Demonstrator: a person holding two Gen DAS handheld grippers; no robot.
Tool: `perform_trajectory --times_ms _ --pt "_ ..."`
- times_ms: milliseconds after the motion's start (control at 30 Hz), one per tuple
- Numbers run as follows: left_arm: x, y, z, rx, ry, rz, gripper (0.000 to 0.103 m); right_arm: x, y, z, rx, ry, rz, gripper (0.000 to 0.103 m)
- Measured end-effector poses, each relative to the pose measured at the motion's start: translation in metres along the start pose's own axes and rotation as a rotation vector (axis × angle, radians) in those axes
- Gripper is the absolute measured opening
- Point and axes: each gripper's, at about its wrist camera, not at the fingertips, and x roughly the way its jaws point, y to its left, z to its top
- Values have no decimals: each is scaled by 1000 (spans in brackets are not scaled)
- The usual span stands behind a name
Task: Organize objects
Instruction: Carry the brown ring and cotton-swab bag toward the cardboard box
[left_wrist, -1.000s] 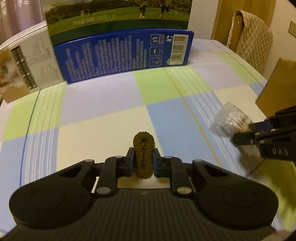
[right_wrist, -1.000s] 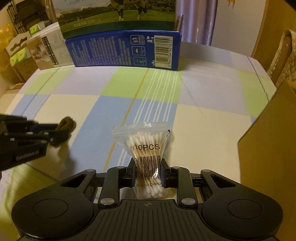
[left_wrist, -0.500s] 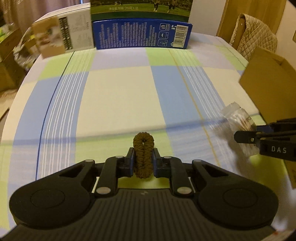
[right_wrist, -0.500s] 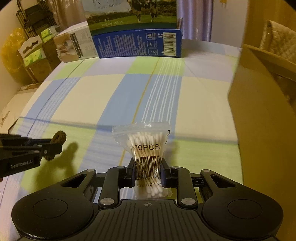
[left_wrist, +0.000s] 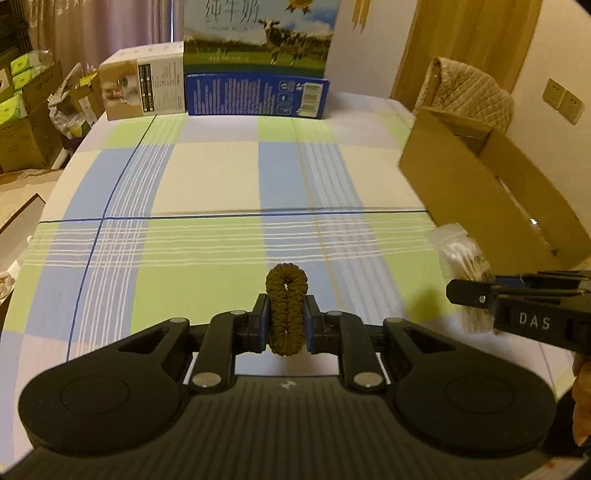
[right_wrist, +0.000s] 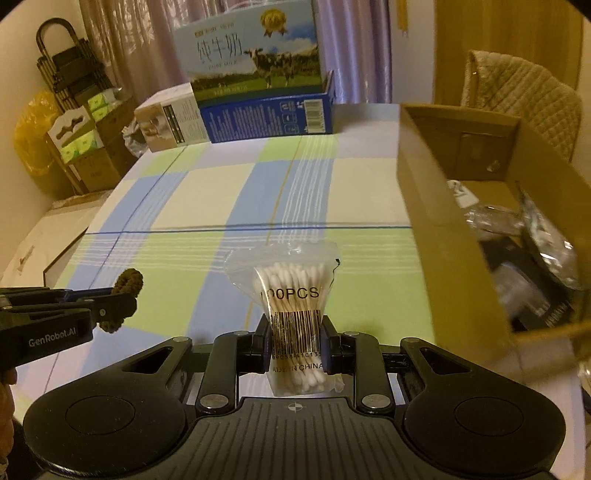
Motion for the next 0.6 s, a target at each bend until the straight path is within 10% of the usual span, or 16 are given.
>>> perform_trajectory --times_ms 600 --pt "-71 -44 -40 -3 -35 -35 15 -81 -17 -51 -17 -52 -37 22"
